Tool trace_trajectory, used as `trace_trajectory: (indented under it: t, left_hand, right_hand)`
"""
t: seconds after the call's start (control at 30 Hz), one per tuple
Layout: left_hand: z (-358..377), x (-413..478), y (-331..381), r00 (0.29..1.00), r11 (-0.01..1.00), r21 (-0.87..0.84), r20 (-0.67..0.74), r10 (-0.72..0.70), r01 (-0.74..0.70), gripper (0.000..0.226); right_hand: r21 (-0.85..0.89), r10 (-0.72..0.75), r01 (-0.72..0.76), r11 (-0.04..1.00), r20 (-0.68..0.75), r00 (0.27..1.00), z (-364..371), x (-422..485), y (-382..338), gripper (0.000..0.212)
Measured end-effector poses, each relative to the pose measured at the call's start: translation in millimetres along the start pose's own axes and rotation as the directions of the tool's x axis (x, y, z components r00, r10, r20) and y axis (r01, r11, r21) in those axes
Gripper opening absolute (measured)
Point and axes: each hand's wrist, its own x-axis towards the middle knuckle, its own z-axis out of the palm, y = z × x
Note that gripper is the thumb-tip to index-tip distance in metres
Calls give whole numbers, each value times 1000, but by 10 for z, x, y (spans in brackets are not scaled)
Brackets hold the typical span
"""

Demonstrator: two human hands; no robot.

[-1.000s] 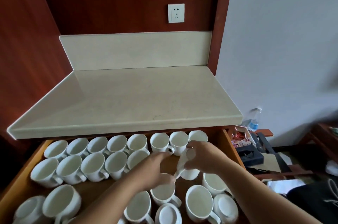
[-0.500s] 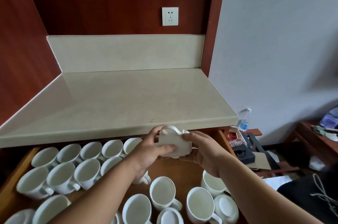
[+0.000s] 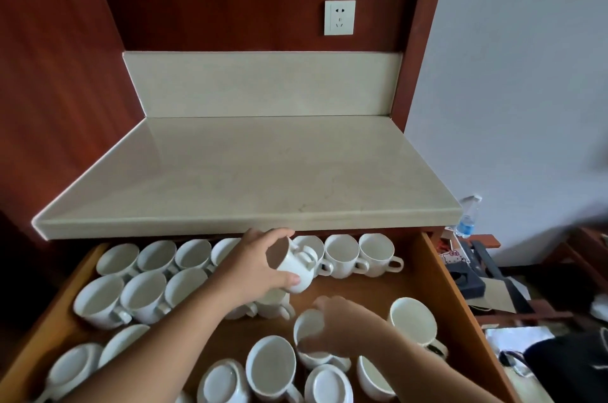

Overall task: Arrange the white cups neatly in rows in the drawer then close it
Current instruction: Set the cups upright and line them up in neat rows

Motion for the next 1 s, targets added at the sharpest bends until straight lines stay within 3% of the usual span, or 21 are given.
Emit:
trace_trajectory:
  t: [0.17,0.43,0.5,0.57,0.6,0.63,0.67,0.7,0.73,0.9,1.0]
  left_hand:
    - [-7,-66,-46,1000,995,100,-17,-11,13,85]
    - [13,-41,-84,999,989,144,34,14,-19,88]
    - [23,-19,-87,998,987,159,52,29,-37,89]
    - [49,6,-74,996,981,181,68,51,-63,88]
    - [68,18,-60,995,978,195,77,66,-80,87]
    - [89,29,-39,993,973,208,87,78,-95,88]
    - [113,39,-14,991,969,223,98,88,-108,90]
    - [142,52,4,989,963,242,109,96,-120,93]
    - [177,67,23,988,956,263,117,101,-129,97]
    - [409,158,75,978,915,368,181,102,-164,100]
    - [567,210,85,965,877,427,225,132,-220,85]
  right_hand:
    - [-72,46,-49,996,-38,998,155,11,-106,90]
    - [-92,57,-65,994,-88,994,21,-81,-108,63]
    - [-156,-14,-1,988,-94,996,-117,-105,-66,42]
    - [-418,-156,94,904,-115,981,-240,-118,8,28]
    - [-455,-174,101,885,-122,977,-290,-61,90,28]
    - [-383,-127,113,917,-11,992,-371,-59,147,29]
    - [-416,-28,35,909,23,999,-432,-10,145,30]
    - [-498,-98,52,866,-66,993,-482,19,199,30]
    - [-554,-30,0,833,-46,998,-556,-34,202,28]
    - [-414,5,-107,904,-239,971,-785,-108,230,50]
    - [-189,109,-141,972,-172,979,-756,-118,253,49]
